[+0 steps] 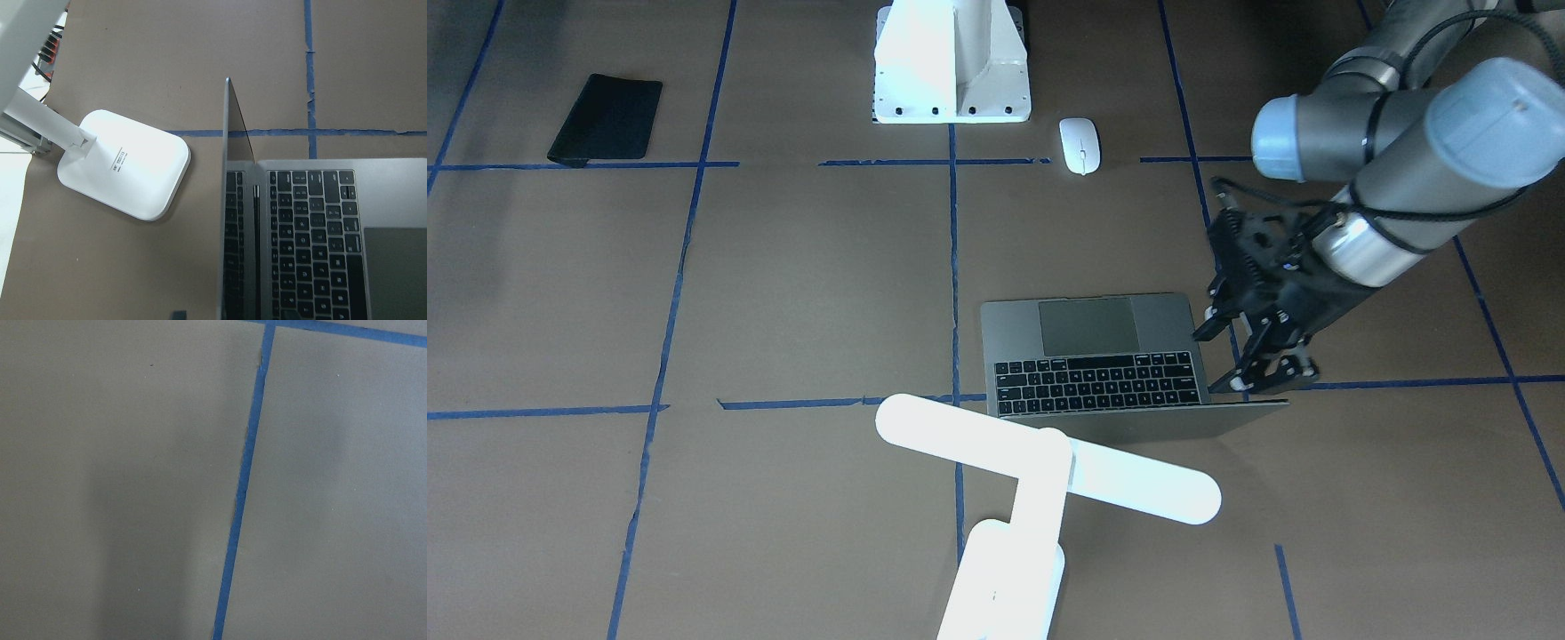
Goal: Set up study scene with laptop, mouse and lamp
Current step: 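Release the laptop lid and withdraw the left gripper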
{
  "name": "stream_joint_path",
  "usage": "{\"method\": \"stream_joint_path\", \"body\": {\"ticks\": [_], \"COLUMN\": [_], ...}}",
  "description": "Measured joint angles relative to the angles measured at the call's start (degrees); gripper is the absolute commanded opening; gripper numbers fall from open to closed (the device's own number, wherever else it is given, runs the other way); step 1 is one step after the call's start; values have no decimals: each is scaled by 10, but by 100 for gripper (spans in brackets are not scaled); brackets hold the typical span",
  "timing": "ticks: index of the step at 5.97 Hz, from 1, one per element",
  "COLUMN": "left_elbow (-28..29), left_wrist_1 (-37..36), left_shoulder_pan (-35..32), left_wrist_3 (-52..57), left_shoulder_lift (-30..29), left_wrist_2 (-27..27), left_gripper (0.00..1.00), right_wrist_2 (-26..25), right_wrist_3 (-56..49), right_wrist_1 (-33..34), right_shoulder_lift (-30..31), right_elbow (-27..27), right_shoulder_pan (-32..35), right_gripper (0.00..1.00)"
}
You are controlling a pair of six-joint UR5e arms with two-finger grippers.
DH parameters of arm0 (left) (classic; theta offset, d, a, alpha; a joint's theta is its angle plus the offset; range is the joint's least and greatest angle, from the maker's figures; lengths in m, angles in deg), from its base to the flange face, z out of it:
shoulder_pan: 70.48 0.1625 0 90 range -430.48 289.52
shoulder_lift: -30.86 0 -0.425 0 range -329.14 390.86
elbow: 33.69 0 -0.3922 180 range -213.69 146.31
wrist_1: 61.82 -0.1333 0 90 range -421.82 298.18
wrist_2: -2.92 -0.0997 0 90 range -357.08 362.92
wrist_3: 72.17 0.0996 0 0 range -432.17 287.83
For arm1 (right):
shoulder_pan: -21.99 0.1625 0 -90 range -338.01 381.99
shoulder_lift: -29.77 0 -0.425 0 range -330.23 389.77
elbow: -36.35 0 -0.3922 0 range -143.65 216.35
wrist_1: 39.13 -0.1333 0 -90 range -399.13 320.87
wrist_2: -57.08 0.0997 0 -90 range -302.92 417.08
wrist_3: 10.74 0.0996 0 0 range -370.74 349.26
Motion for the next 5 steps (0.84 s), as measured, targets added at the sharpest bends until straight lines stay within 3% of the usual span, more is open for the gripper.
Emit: {"method": "stream_joint_path", "body": {"ticks": [2,3,5], "left_elbow": [-44,-43,-46], "left_wrist_1": [-4,-33,-204], "left_shoulder_pan": [-28,-36,-69], "left_wrist_3": [4,4,-2], "left_shoulder_lift": [102,127,143], "left_wrist_2": [4,4,3], "left_gripper": [84,100,100], "right_wrist_2": [0,0,0], "right_wrist_3": [5,10,19], "right_wrist_1": [-1,-1,-15], "right_shoulder_lift": [0,-1,-4], "right_elbow": [-1,-2,-7], "right_shoulder_pan": [0,0,-5], "right_gripper": [100,100,100]}}
